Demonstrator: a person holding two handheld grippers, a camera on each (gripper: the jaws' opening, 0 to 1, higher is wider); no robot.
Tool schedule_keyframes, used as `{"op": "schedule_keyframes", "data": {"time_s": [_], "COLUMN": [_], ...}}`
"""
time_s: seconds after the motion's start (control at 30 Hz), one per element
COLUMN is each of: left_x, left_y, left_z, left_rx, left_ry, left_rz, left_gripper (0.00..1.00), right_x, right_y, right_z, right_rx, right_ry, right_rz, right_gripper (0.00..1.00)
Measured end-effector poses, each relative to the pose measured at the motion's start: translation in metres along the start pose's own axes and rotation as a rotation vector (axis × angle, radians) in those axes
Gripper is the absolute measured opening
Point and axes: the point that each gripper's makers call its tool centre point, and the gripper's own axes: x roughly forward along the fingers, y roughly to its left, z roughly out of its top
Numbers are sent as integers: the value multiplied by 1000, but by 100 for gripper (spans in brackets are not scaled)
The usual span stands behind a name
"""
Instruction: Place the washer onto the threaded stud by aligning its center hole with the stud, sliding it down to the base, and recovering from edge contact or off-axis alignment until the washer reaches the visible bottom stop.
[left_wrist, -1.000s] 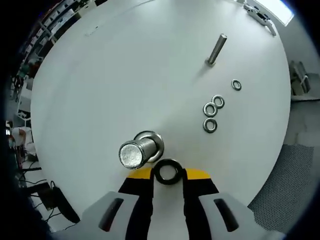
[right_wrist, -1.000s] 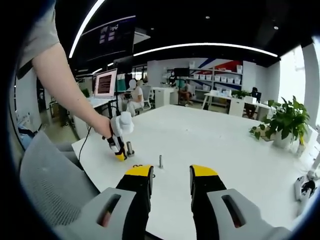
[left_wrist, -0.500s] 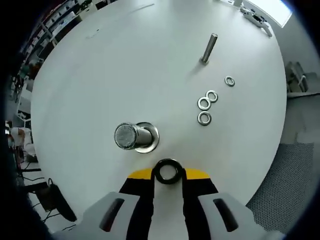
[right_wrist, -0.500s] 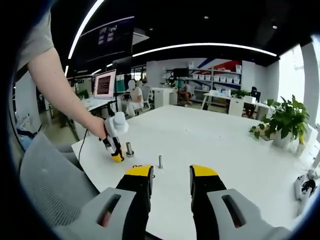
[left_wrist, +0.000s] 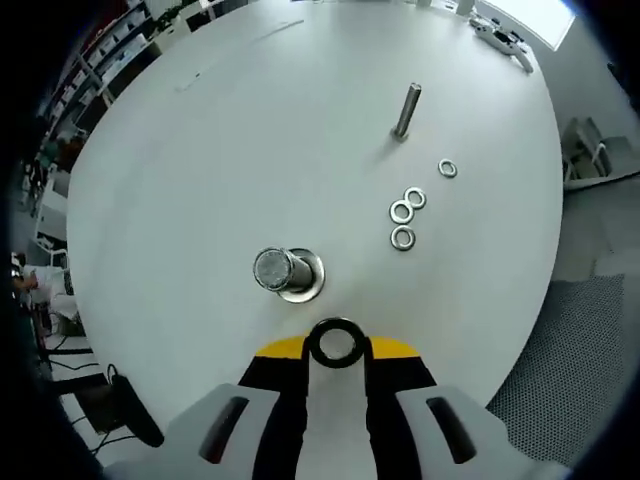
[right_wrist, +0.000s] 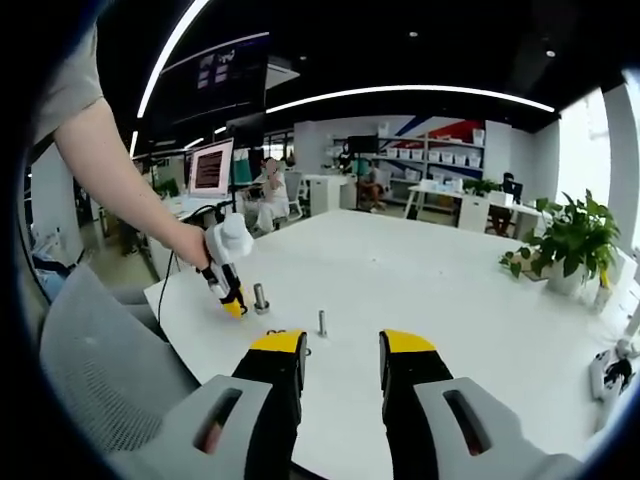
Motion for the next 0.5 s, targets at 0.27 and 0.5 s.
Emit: {"op": "schedule_keyframes", "data": {"time_s": [0.27,0.5], "left_x": [-22,-43], "left_y": [-3,-7], "left_z": [11,21], "left_rx": [72,130], "left_ry": [-22,-40], "left_rz": [3,13], "left_gripper": [19,19], "right_x": [0,0], "right_y": [0,2], "right_z": [0,0], "right_rx": [2,-1], "right_ry": [0,1], "right_rz": [2,8], "right_gripper": [31,31]}}
